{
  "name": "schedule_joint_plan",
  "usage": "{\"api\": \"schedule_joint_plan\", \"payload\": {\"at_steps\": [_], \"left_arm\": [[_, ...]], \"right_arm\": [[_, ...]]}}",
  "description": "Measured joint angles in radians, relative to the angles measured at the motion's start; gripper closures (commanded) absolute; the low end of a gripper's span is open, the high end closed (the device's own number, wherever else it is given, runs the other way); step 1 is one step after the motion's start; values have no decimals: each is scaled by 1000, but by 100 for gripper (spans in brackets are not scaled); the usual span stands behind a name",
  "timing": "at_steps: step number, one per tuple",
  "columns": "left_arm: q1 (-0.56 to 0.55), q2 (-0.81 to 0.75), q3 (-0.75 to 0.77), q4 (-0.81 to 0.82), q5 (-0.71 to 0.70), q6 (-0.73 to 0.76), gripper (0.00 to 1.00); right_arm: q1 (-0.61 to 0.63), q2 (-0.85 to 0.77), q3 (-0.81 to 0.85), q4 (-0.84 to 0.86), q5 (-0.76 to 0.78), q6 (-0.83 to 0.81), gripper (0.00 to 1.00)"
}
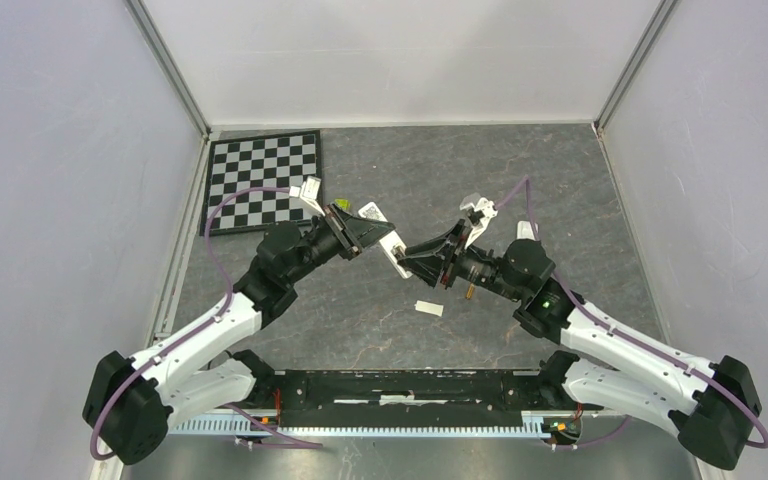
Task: Load the batteries into the remote control
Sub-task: Load the battery into the remote control.
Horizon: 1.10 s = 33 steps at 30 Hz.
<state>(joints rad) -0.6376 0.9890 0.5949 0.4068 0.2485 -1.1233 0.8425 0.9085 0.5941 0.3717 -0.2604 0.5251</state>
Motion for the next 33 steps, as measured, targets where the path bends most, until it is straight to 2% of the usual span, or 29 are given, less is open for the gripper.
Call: {"api": "schedule_joint_plan", "payload": {"at_steps": [3,4,6,8,11,13,22,29,33], "left_arm": [[7,-5,0,-1,1,0,98],[9,-7,0,-1,2,0,98],[13,-13,0,-1,2,0,98],[16,-20,-1,-4,2,6,98],[21,-40,-2,-6,5,14,98],[23,-59,-2,-6,4,22,98],[26,-81,-2,15,-3,44,98],[26,-82,-2,48,-3,43,98],[27,-84,-2,58,-3,43,98]], "right_arm": [[0,0,7,0,2,11,53],[0,0,8,0,2,15,44],[0,-3,10,-2,3,34,12],[0,-10,20,-33,36,69,2],[3,-22,66,-155,142,157,2],[2,-34,63,-174,186,222,2],[1,11,-19,-10,155,472,2],[1,46,-19,73,144,549,11],[1,52,-23,124,138,579,20]]}}
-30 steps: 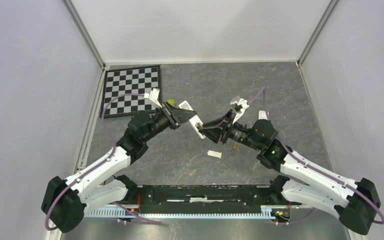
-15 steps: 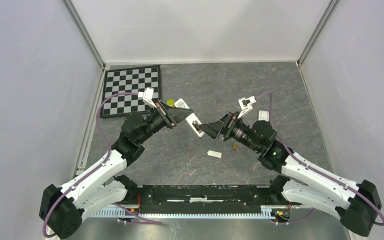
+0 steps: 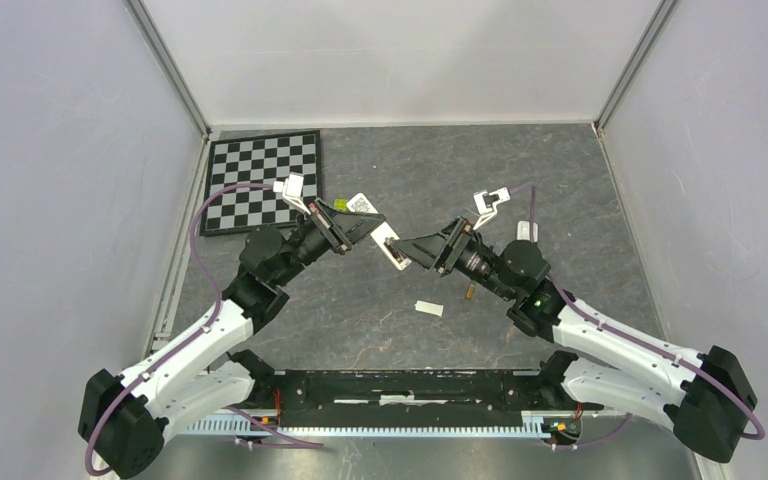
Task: Load the batteries into the remote control
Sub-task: Load the battery into the remote control.
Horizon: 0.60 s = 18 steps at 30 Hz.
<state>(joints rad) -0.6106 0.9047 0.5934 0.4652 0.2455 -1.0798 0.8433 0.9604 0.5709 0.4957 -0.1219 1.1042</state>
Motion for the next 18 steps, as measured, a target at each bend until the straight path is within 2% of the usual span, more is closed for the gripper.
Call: {"api": "schedule_joint_plan", "payload": {"at_steps": [8,18], "left_arm": [[1,-6,-4,18,0,-1,98],[1,-6,-10,53,10,-2,98]], "right_arm": [[0,9,-10,47,-1,25,45],[0,38,-20,76,-12,33,57]]}}
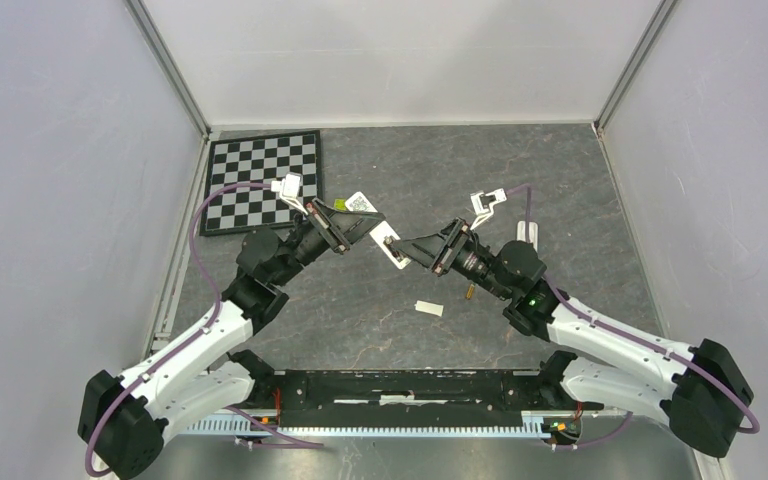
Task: Load the batteries into the remote control
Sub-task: Load the battery into the remote control.
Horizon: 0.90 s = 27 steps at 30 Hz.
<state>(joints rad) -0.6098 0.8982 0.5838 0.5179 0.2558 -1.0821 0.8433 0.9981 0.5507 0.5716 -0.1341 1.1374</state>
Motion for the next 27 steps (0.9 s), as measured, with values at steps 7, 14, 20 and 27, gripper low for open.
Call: {"api": "schedule_joint_plan", "payload": {"at_steps": [7,14,20,27], "left_arm": [[8,0,-2,17,10,-16,98],[13,0,-2,23,12,-26,98],[15,0,-2,34,13,-33,98],[15,0,-2,39,13,-43,98]], "right_arm": [[-2,11,-5,45,-15,5,62],[-7,25,-9,77,-33,10,64],[-8,31,-9,101,-46,10,66],[-8,31,-11,109,-47,10,68]]}}
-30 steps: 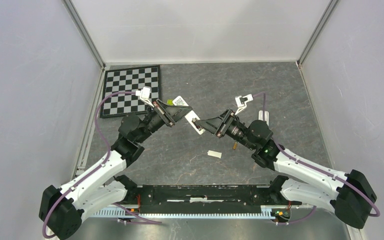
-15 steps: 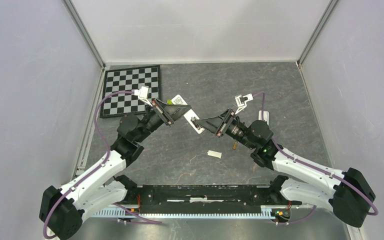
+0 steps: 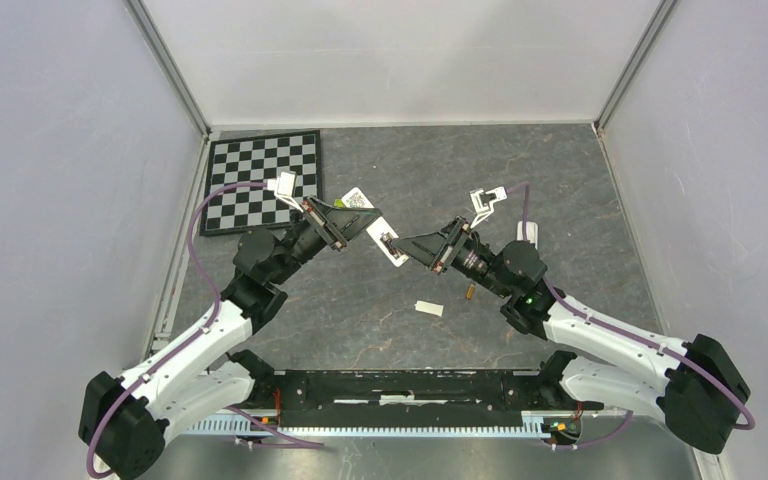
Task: Load the batteries into the remote control
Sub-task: Load the battery into the remote control.
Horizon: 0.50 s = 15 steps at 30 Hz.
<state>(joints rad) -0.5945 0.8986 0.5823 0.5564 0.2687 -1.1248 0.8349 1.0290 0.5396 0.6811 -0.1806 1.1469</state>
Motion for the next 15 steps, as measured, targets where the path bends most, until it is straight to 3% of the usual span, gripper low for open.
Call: {"api": "schedule_joint_plan", "payload": {"at_steps": [9,12,15], "left_arm": [[4,4,0,0,4,-12,98],[4,4,0,0,4,-12,98],[4,6,0,-13,5,-6,98]], "right_arm": [[-2,1,-2,5,-1,-3,67],[-4,3,-2,7,-3,-8,57],[-5,6,-2,-6,-10,-23,38]]}}
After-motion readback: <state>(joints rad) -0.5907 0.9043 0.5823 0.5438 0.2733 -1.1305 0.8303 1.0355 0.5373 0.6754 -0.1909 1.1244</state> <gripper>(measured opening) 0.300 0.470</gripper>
